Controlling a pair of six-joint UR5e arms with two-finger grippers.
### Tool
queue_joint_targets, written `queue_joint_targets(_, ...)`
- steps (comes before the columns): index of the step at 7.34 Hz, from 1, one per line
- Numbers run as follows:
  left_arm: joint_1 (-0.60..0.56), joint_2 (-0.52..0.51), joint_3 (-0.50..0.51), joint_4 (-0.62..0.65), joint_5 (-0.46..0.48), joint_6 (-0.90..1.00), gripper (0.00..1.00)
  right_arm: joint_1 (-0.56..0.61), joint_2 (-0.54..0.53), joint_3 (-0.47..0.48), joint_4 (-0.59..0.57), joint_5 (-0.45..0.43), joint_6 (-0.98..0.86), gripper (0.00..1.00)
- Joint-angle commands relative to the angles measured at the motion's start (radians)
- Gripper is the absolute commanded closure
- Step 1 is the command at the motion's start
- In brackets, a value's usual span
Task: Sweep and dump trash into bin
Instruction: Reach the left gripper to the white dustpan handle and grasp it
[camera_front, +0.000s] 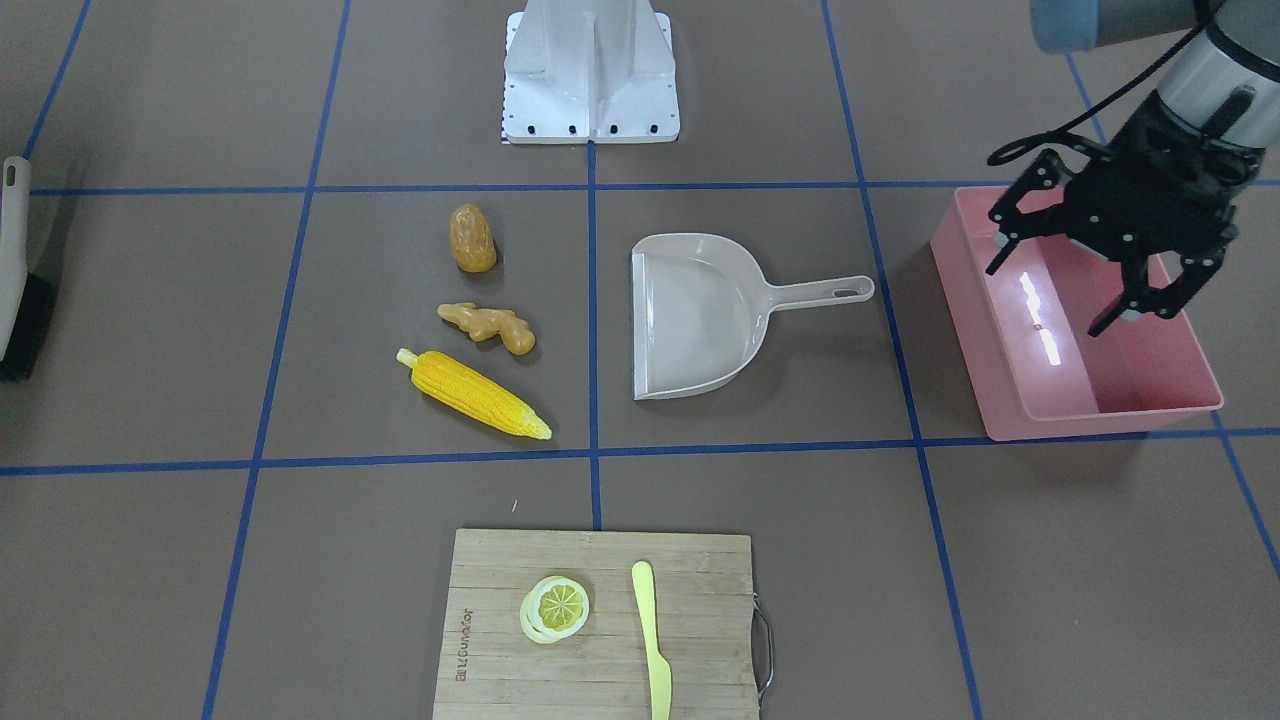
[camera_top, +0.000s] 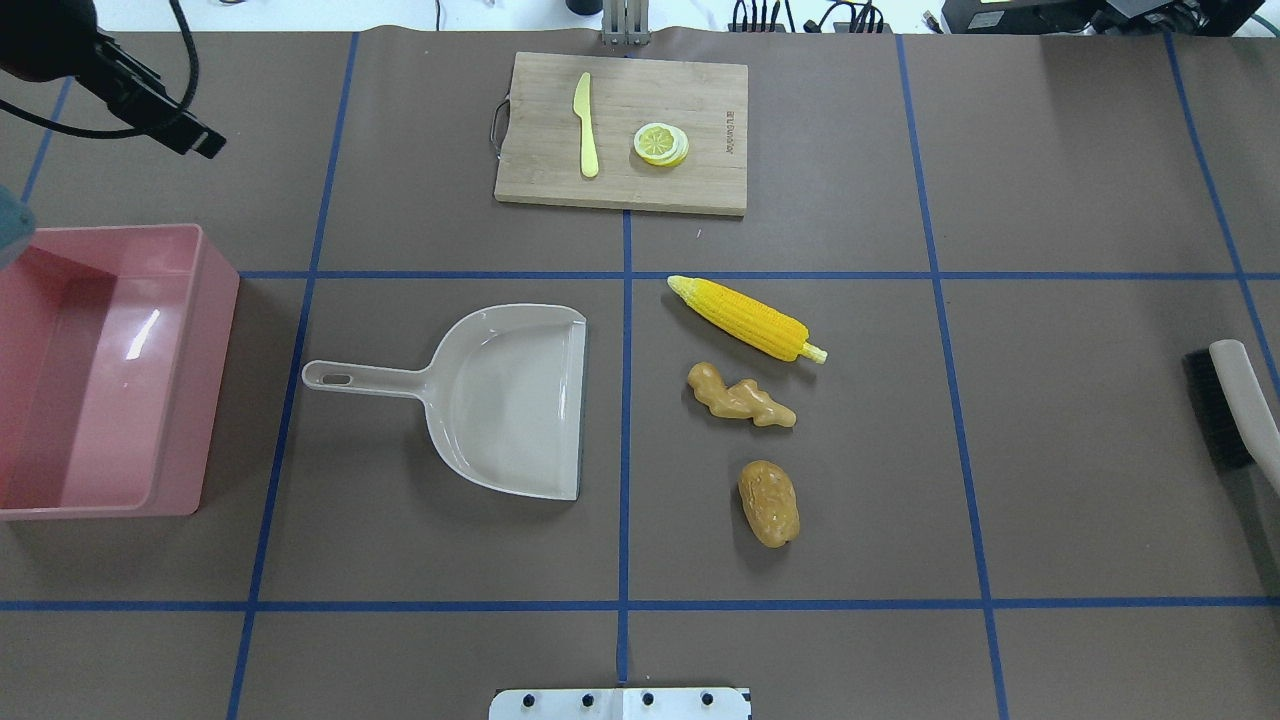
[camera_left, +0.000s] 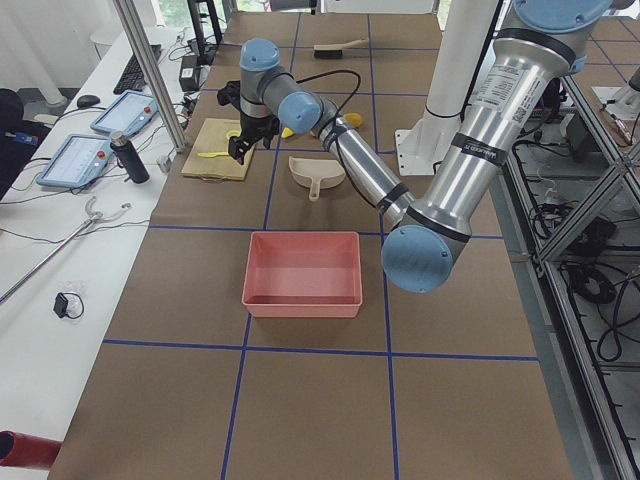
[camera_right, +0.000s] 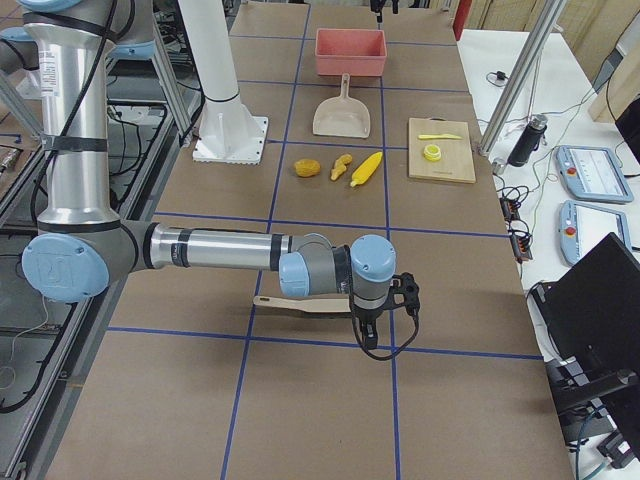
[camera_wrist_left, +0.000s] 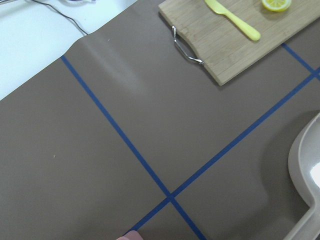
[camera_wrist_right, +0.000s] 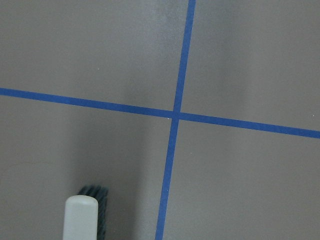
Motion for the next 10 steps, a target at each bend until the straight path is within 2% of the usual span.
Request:
queue_joint_targets(1, 0.072, -0.039, -0.008, -0.003, 0.005, 0.007, 0.02, 0.001, 0.0, 0.001, 0.004, -0.001, 0.004, 0.0)
queue_joint_targets(3, 0.088, -0.048, -0.015, -0.019, 0.018, 0.085, 0.02, -0.001, 0.001, 0.022, -0.038, -0.003, 0.006, 0.0)
queue_joint_targets(5, 0.086, -0.042, -0.021, -0.027, 0.002, 0.174, 0.02, -0.022, -0.008, 0.129, -0.158, -0.008, 0.07, 0.0)
queue_joint_targets(7, 0.172, -0.037, -0.003, -0.1, 0.013, 0.182, 0.02, -0.079, -0.06, 0.163, -0.157, -0.008, 0.163, 0.0)
queue_joint_targets(8, 0.239, -0.033, 0.036, -0.263, 0.015, 0.191, 0.02, -0.126, -0.13, 0.181, -0.085, -0.011, 0.228, 0.0)
queue_joint_targets(9, 0.261, -0.013, 0.088, -0.418, 0.01, 0.191, 0.02, -0.168, -0.17, 0.186, 0.075, -0.008, 0.41, 0.0)
queue_joint_targets(10, 0.287, 0.007, 0.128, -0.544, 0.005, 0.193, 0.02, -0.214, -0.26, 0.185, 0.259, -0.008, 0.465, 0.0)
